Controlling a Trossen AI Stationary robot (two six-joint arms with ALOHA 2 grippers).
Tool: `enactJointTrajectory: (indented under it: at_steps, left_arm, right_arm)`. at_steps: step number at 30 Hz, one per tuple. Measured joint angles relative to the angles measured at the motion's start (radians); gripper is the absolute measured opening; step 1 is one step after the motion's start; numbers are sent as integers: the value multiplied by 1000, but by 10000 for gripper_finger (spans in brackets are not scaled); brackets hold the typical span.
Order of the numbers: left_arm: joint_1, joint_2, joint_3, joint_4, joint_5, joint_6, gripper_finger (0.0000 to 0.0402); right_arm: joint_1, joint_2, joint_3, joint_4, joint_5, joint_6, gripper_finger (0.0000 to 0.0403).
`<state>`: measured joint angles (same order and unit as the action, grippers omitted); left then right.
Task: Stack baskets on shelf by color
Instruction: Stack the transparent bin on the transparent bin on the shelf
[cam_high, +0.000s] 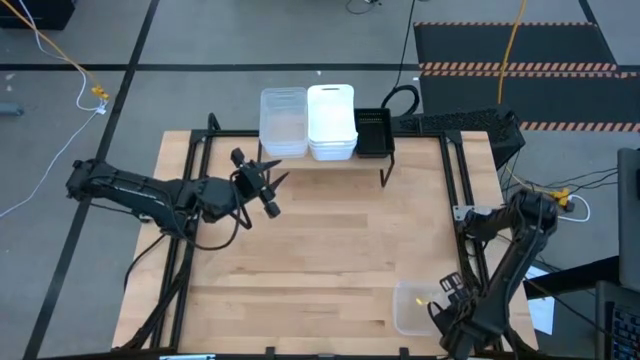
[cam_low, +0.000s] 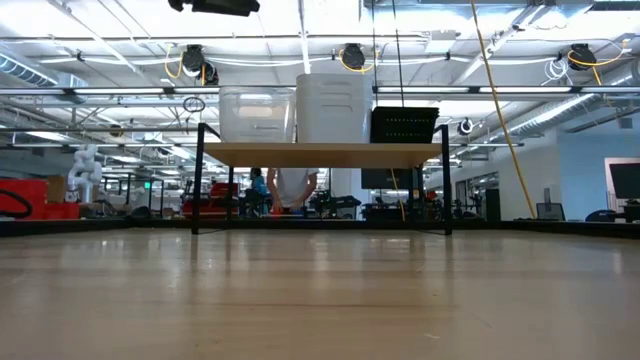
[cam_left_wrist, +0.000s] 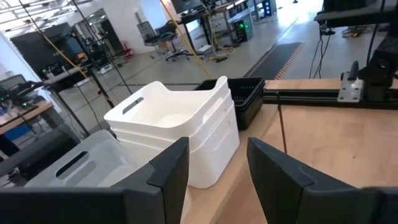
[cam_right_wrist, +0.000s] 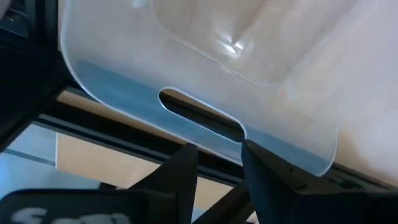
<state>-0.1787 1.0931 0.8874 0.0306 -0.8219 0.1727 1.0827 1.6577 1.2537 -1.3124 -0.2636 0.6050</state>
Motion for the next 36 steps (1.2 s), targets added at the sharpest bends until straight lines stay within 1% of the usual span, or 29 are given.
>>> enactJointTrajectory:
  at_steps: [3,5,9,11,13,15,19,23,27,29,31,33,36]
  left_arm:
    - [-6,0,0,-2,0,-10,165]
    - [-12,0,0,-1,0,-10,165]
    - [-14,0,0,1,1,-10,165]
    - [-13,0,0,3,0,-2,165]
    - [-13,0,0,10,0,-1,165]
    - [-13,0,0,17,0,2,165]
    - [-14,0,0,18,0,4,165]
    - [-18,0,0,16,0,6,165]
    - [-33,0,0,13,0,29,165]
    - [-41,0,0,21,-8,41,165]
    - [-54,-3,0,25,-47,57,165]
    - [-74,-16,0,24,-108,77,165]
    - [-117,-51,0,21,-197,90,165]
  right_arm:
    - [6,22,0,2,7,-26,118]
    - [8,36,0,12,46,-39,118]
    - [-13,33,0,90,229,-31,107]
    - [-44,20,0,160,303,-42,91]
    - [-78,1,0,224,344,-69,73]
    - [-107,-21,0,259,347,-93,56]
    - [-142,-52,0,244,344,-94,36]
    - [-154,-56,-16,229,343,-94,39]
    - [-154,-56,-69,290,341,-94,52]
    - [-160,-55,-89,331,344,-92,51]
    - [-183,-55,-93,391,346,-83,38]
    - [-216,-63,-90,461,367,-72,14]
    - [-281,-101,-89,581,368,-89,6]
